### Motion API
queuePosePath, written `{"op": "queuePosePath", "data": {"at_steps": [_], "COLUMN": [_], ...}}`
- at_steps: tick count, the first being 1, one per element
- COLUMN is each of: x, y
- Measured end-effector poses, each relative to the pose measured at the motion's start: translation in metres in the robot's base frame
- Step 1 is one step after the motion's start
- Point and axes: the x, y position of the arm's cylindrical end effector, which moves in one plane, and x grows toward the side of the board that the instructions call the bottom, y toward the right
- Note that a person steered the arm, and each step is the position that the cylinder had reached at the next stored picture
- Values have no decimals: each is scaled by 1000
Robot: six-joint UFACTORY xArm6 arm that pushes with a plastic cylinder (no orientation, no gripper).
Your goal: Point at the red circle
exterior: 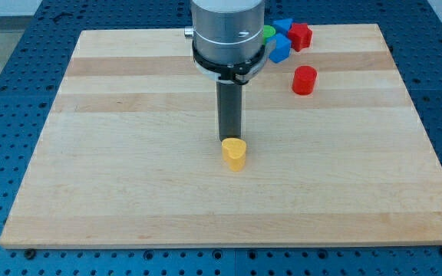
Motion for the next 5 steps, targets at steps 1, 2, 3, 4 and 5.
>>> {"op": "queuePosePath", "data": {"at_steps": [1,2,3,4,5], "x": [10,14,-13,-55,-104], "y": [3,2,0,21,64]}}
